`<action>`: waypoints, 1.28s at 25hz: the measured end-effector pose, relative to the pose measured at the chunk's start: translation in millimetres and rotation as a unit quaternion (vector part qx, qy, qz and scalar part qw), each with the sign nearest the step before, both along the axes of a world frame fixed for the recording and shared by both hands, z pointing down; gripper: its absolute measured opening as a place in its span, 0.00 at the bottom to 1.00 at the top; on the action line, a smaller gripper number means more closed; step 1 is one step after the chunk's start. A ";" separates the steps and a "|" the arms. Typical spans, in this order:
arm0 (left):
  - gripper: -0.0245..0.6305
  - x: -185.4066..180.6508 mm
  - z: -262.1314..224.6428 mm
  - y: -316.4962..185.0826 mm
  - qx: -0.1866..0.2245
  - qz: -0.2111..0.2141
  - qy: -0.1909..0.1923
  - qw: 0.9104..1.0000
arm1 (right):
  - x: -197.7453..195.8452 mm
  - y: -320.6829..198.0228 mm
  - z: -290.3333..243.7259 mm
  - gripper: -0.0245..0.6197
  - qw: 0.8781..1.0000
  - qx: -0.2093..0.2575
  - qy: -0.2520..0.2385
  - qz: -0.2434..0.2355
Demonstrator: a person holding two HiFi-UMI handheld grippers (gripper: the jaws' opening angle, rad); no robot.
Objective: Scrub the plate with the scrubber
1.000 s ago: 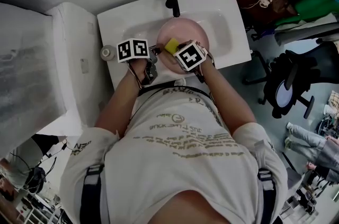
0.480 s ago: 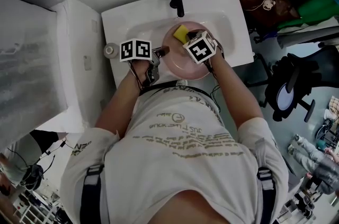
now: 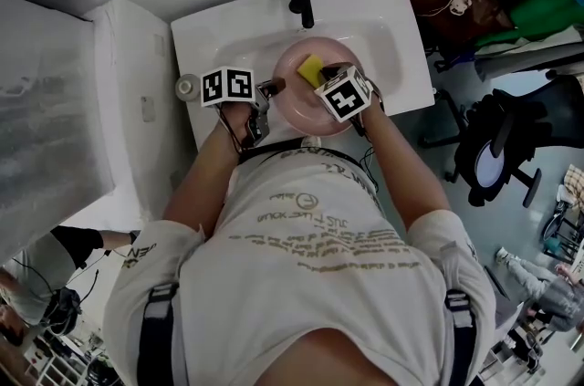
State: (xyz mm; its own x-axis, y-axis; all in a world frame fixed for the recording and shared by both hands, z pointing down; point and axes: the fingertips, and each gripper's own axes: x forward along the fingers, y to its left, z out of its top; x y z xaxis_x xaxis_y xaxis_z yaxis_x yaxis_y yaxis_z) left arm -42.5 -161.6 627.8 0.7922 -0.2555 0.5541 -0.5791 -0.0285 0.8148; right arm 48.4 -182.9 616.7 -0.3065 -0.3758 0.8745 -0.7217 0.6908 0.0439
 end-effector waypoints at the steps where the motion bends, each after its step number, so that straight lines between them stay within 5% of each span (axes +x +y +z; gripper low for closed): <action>1: 0.13 -1.3 0.9 -1.5 0.000 -0.003 0.000 1.000 | -2.9 5.8 0.9 0.10 1.000 -0.008 -0.004 -0.007; 13: 0.13 -7.6 0.4 -15.1 0.004 -0.021 0.005 1.000 | -29.6 74.3 7.7 0.10 0.986 -0.106 -0.062 -0.114; 32: 0.13 5.0 -11.9 -3.6 0.014 0.025 0.018 0.999 | 56.2 -9.5 0.5 0.10 0.998 -0.047 0.014 0.039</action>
State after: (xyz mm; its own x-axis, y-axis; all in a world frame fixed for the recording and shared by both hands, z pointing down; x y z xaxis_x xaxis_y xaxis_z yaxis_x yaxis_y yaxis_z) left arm -37.5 -165.2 616.0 0.8242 -0.2303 0.5174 -0.5459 -0.0798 0.8341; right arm 104.6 -192.4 617.2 -0.2539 -0.3132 0.9151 -0.7727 0.6348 0.0028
